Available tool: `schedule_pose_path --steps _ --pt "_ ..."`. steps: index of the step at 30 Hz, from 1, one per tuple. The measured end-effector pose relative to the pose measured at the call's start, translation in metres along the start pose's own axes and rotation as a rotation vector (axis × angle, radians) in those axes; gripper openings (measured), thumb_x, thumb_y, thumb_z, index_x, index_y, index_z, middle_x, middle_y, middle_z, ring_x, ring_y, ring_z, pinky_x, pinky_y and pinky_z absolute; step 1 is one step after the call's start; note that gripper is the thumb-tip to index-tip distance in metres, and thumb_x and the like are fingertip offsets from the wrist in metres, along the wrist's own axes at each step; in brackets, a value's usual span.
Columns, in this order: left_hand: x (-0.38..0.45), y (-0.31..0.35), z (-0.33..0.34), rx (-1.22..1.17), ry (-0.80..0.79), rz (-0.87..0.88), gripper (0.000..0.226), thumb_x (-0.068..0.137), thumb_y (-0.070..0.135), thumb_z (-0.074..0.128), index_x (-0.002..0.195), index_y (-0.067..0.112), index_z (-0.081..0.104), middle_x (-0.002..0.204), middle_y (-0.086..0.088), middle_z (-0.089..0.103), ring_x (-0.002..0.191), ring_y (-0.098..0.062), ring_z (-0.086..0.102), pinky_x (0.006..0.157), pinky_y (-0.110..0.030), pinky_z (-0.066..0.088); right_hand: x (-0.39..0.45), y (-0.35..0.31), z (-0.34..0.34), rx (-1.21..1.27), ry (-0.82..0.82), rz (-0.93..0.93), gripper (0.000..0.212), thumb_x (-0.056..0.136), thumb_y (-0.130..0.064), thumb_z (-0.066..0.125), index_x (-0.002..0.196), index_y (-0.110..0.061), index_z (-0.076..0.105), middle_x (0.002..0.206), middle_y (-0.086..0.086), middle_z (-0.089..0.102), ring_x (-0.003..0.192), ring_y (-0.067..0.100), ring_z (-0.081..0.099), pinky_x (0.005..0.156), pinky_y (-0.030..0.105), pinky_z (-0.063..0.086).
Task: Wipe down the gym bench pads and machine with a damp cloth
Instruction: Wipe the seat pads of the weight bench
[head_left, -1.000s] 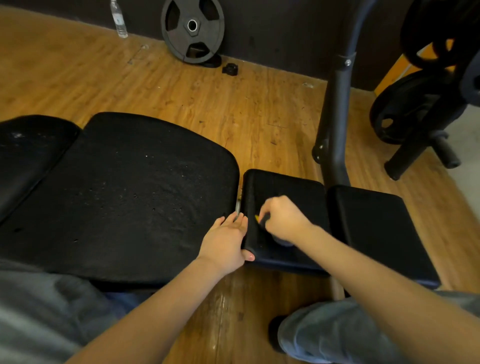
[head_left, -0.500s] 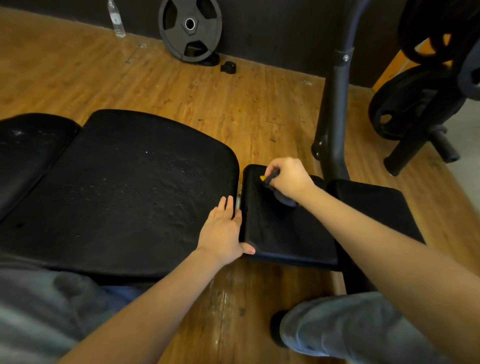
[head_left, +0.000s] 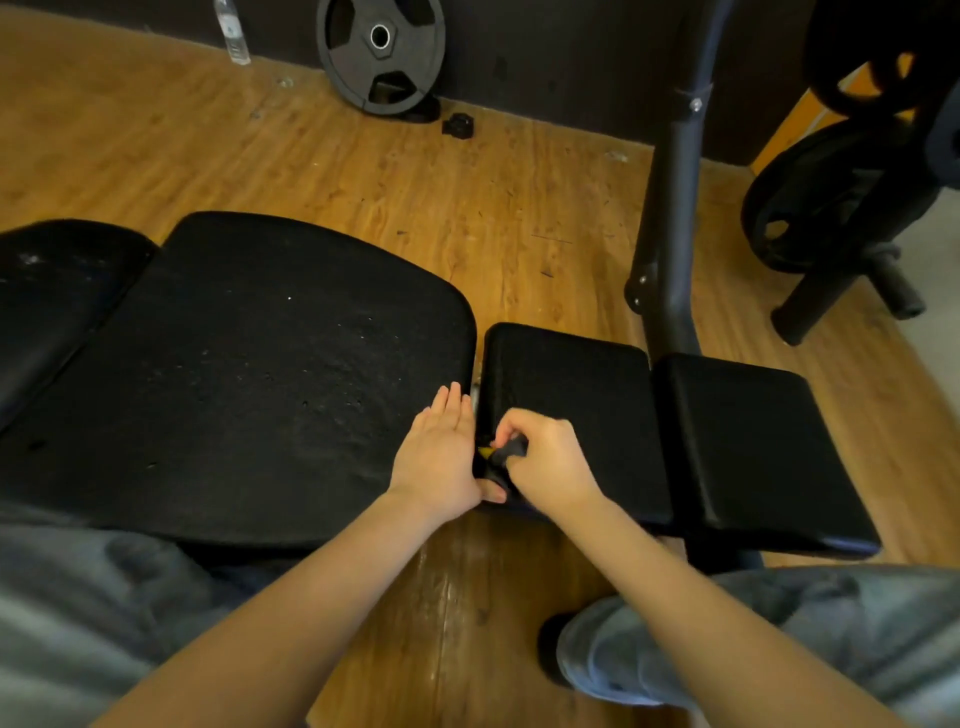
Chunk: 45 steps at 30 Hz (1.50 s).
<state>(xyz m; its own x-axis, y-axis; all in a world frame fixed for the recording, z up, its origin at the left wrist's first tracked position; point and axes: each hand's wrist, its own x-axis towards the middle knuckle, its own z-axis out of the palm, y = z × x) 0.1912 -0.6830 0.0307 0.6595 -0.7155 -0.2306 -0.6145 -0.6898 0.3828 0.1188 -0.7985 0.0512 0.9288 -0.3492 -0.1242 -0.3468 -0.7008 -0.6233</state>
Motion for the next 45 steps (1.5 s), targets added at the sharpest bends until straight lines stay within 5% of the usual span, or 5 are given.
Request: schedule_pose_path --steps 13,25,31,35,45 --pt "-0.003 0.003 -0.002 0.023 -0.006 -0.009 0.115 0.076 0.059 0.066 0.151 0.003 -0.002 0.159 -0.012 -0.007 0.146 -0.023 -0.008 0.118 -0.035 0.003 -0.024 0.02 0.006 -0.018 0.09 -0.043 0.014 0.087 -0.001 0.057 0.089 -0.014 0.061 0.088 -0.002 0.048 0.066 0.005 0.048 0.058 0.011 0.037" --pt "0.003 0.001 0.002 0.05 -0.006 -0.027 0.113 0.077 0.061 0.064 0.151 0.006 -0.002 0.159 -0.01 -0.009 0.146 -0.022 -0.011 0.118 -0.035 0.001 0.122 0.013 -0.017 0.081 0.205 0.117 0.019 0.089 0.004 0.048 0.09 -0.012 0.058 0.101 0.013 0.059 0.087 0.026 0.061 0.076 0.04 0.055" --pt "0.004 0.001 0.003 0.049 -0.005 -0.033 0.114 0.077 0.061 0.064 0.151 0.007 -0.003 0.159 -0.009 -0.011 0.146 -0.021 -0.013 0.118 -0.035 0.0 0.13 0.018 -0.006 0.123 0.35 0.103 0.021 0.091 -0.002 0.05 0.103 -0.011 0.065 0.112 0.011 0.059 0.105 0.022 0.056 0.09 0.026 0.044" --pt "0.004 0.002 0.002 0.049 -0.017 -0.027 0.115 0.076 0.061 0.064 0.151 0.007 -0.004 0.159 -0.009 -0.011 0.146 -0.022 -0.012 0.117 -0.036 -0.001 0.121 0.031 -0.011 -0.078 0.231 -0.032 0.022 0.094 -0.005 0.05 0.108 -0.006 0.067 0.113 0.009 0.058 0.112 0.02 0.049 0.092 0.017 0.031" --pt "0.005 -0.001 0.002 0.054 -0.051 0.037 0.099 0.082 0.059 0.06 0.152 0.02 0.003 0.158 -0.01 -0.015 0.144 -0.025 -0.018 0.117 -0.038 -0.004 0.081 0.105 -0.081 -0.24 0.291 0.272 0.02 0.091 -0.004 0.054 0.105 -0.01 0.066 0.121 0.01 0.052 0.105 0.024 0.056 0.091 0.028 0.042"
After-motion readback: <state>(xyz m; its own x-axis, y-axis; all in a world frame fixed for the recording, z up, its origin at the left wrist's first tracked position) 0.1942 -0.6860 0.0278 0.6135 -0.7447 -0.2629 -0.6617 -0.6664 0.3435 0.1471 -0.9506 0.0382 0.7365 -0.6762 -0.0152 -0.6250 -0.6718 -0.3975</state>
